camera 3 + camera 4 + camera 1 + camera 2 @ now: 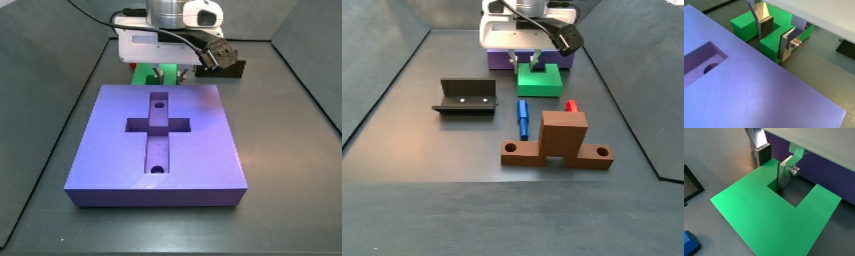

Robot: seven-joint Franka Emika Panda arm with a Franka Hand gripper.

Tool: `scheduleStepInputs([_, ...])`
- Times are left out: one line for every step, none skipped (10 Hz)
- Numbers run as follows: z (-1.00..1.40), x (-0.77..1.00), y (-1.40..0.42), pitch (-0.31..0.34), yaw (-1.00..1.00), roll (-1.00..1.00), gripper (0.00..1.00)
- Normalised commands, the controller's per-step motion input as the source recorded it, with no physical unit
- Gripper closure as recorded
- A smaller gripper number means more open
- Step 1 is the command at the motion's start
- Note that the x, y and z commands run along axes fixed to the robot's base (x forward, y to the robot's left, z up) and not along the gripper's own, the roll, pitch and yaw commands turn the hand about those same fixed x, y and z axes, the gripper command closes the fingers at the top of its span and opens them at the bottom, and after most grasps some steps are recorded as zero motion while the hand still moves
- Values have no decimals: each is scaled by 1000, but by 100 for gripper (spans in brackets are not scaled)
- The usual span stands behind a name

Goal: Pick up the green object. Move up. Place the green object on the fixture. Regrasp the green object. Move to above the board. Insert the green object.
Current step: Pick up the green object, then move up.

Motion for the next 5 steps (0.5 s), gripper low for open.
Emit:
scheduleStepInputs([0,0,0,0,0,0,100])
scheduleStepInputs([0,0,0,0,0,0,100])
scheduleStepInputs([0,0,0,0,0,0,100])
scheduleStepInputs([833,0,0,0,0,0,100])
scheduleStepInputs([765,-66,38,30,20,6,100])
